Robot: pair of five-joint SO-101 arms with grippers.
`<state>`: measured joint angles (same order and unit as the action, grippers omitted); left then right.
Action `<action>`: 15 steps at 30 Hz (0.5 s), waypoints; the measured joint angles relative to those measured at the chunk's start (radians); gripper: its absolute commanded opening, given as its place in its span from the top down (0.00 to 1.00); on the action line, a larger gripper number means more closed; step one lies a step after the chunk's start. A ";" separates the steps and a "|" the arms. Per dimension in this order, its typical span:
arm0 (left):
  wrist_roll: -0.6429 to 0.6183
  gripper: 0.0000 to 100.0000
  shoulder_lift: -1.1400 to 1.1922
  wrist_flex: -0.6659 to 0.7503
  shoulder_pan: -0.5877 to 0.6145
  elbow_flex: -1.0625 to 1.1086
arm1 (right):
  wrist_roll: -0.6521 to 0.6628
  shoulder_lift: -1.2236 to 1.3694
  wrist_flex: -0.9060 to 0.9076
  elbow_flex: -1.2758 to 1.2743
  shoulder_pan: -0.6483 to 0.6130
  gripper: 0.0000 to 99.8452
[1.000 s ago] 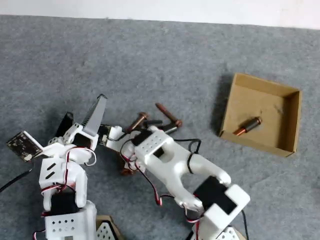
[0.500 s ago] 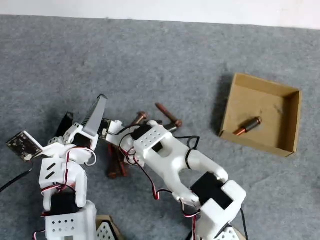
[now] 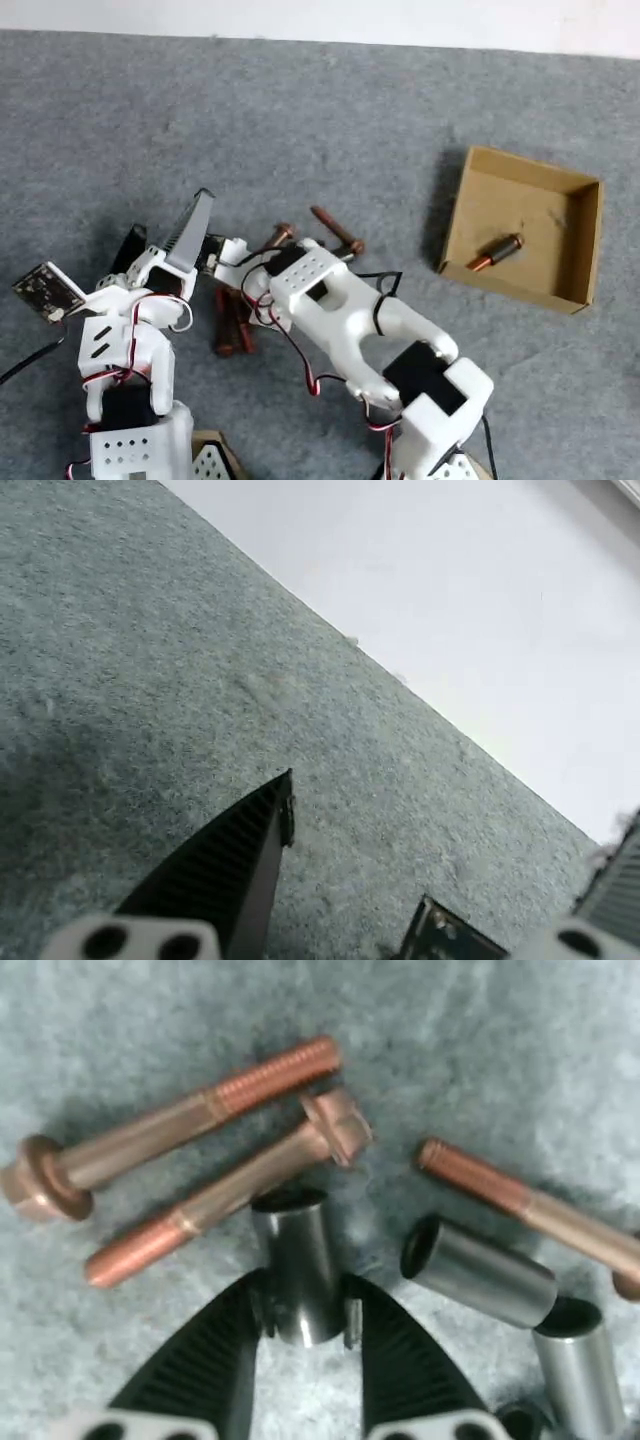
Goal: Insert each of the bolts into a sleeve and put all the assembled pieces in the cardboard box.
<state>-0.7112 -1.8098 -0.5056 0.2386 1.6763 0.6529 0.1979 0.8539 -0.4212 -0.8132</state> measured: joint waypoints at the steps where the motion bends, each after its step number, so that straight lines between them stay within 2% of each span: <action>1: 0.000 0.55 0.000 0.000 0.000 0.000 | 0.000 -0.018 0.012 -0.009 0.014 1.00; 12: 0.000 0.55 0.000 0.000 0.000 0.000 | -0.002 -0.181 0.028 -0.206 0.127 0.99; 15: 0.000 0.55 0.000 0.000 0.000 0.000 | -0.002 -0.195 0.028 -0.229 0.130 0.94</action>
<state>-0.7112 -1.8098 -0.5056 0.2386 1.6763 0.6513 0.0031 0.8815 -0.6498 -0.6828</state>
